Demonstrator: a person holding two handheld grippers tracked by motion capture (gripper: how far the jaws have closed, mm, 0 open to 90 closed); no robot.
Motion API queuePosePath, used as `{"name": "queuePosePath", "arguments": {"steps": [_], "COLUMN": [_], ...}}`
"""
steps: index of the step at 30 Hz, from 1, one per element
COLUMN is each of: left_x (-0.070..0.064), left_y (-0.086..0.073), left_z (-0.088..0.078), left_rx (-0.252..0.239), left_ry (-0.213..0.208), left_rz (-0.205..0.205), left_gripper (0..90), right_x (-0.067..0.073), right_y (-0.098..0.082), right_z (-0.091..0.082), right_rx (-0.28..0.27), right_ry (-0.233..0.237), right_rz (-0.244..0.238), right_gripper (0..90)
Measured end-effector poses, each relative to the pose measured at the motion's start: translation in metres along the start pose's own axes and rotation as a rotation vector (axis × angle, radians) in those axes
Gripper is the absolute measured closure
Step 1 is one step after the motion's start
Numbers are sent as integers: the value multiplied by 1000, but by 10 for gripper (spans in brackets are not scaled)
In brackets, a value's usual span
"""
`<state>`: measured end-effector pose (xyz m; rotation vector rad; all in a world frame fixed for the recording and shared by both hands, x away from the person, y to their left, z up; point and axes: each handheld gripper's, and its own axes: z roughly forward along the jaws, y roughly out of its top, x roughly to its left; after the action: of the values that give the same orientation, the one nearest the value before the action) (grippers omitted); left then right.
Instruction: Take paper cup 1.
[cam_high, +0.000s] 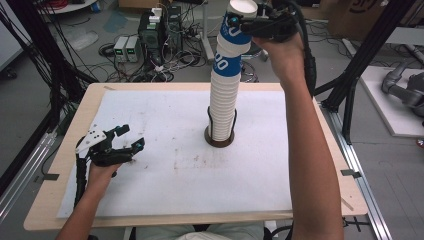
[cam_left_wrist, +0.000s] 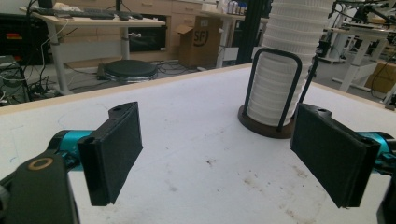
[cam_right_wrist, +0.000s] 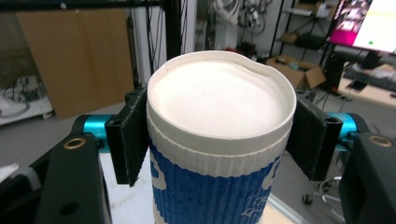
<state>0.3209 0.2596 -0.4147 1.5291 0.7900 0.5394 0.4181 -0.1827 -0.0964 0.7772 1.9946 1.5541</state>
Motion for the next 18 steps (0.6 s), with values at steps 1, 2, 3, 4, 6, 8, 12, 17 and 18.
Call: {"name": "queuePosePath", "arguments": {"steps": [1,2,3,4,6,8,12,17,18], "left_x": [0,0,0,0,0,0,-1,-2,-2], "left_y": [0,0,0,0,0,0,0,0,0], "left_z": [0,0,0,0,0,0,0,1,1], "left_rx": [0,0,0,-1,-7,-9,-10,-15,-13], "left_ry": [-1,-3,-3,-4,-7,-10,-18,-28,-34], "left_rz": [1,-1,0,0,-3,-5,-4,-9,-6], "left_gripper": [165,165,164,164,164,164,164,164,164], "right_x": [-2,-2,-3,-4,-6,-6,-7,-9,-9], "right_y": [1,1,1,2,2,2,2,-13,-16], "right_z": [-7,-7,-9,-13,-24,-28,-47,-74,-78], "right_rx": [-24,-24,-31,-42,-61,-66,-87,-71,-68], "right_ry": [-10,-10,-10,-8,-7,-10,-14,-23,-24], "right_rz": [2,2,4,7,9,6,0,-14,-18], "right_gripper": [305,305,306,305,305,305,306,306,306]}}
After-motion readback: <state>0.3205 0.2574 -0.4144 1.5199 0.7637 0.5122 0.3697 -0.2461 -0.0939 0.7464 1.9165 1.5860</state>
